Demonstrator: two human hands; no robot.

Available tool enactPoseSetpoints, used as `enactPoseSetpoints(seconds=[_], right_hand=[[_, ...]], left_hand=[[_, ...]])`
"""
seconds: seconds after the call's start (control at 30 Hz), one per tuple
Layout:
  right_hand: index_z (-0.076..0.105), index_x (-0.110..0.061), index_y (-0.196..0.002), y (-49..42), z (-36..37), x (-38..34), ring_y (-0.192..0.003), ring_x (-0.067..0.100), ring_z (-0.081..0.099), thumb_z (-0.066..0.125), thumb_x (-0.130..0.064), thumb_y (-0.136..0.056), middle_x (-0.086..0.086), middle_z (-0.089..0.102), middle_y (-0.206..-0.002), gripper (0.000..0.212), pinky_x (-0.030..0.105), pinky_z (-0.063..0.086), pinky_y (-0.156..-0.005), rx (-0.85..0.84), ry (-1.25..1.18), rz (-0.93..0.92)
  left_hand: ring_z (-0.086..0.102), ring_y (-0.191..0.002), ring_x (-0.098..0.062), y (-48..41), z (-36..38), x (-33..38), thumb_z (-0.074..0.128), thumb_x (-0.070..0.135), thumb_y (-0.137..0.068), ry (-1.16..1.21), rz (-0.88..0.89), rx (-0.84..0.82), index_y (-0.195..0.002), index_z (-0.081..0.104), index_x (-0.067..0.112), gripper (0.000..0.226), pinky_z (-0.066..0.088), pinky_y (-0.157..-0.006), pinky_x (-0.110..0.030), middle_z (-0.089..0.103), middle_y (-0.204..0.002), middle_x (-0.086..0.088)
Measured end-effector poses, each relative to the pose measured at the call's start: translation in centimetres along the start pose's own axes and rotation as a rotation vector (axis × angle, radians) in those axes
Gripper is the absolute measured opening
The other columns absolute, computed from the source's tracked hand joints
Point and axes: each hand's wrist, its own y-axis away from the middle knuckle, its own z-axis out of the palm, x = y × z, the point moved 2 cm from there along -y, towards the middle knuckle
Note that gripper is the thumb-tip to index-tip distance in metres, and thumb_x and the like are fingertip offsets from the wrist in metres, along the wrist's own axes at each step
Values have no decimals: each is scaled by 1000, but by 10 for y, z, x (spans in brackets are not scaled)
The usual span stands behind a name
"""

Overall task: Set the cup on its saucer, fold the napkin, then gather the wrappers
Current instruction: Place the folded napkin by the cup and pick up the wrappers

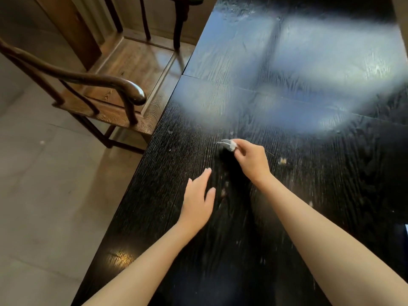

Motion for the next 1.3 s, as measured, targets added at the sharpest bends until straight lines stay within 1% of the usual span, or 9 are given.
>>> enactPoseSetpoints(seconds=[0.1,0.2,0.3,0.47,0.63,0.77,1.03,1.17,1.3], right_hand=[[63,-3,-115,19,-8,-6,-91,18,69,52,-4,-93,15,71,-106,25,30,58,-83,-152,-662,294],[59,1,-112,36,-22,-13,-86,19,71,52,-2,-93,18,69,-101,21,26,60,-78,-260,-911,380],[58,1,-107,48,-38,-14,-87,21,71,52,-1,-92,15,70,-97,16,27,60,-77,-285,-887,401],[62,-8,-107,74,-62,-6,-88,19,69,52,-20,-95,10,69,-104,21,30,61,-74,-239,-557,413],[66,0,-103,118,-94,10,-64,16,65,51,-18,-96,15,69,-86,24,25,58,-59,-49,-531,402],[67,-3,-105,163,-127,24,-62,9,65,50,-16,-97,7,70,-81,23,19,56,-56,-21,-645,416],[71,-14,-97,266,-201,53,-63,8,62,57,-18,-93,2,70,-79,16,17,51,-54,17,-440,314],[71,-11,-100,314,-228,69,-68,11,64,60,-18,-91,1,70,-82,16,21,53,-58,73,-405,314],[61,-6,-111,371,-232,82,-66,12,62,54,-26,-94,3,66,-82,27,19,54,-56,266,-703,506]], left_hand=[[47,-126,-13,-22,-18,13,49,14,-94,397,-226,-2,-145,27,19,56,36,-108,-34,44,-144,-3],[61,-110,-19,-41,-19,35,47,19,-95,624,-323,-101,-140,36,14,47,54,-90,-35,57,-130,-10],[69,-87,-15,-42,-14,55,50,15,-94,601,-279,-104,-121,57,9,29,60,-67,-24,69,-103,-9],[68,-79,-14,-24,1,75,56,6,-89,493,-239,-86,-98,63,13,13,59,-63,-24,69,-94,-8],[68,-77,-13,2,27,101,56,5,-89,487,-232,-164,-99,64,12,14,58,-61,-20,69,-89,-5],[68,-78,-14,33,48,128,56,9,-90,541,-246,-268,-101,65,11,14,58,-62,-21,70,-88,-4],[73,-79,-18,112,102,199,57,50,-84,470,-239,-535,-98,71,14,41,60,-64,-27,77,-86,-6],[70,-79,-12,150,128,221,68,29,-82,281,-110,-649,-101,71,16,23,56,-66,-24,75,-90,-2],[66,-80,-12,190,158,234,68,19,-82,361,-196,-483,-101,68,13,20,50,-61,-22,71,-89,-1]])
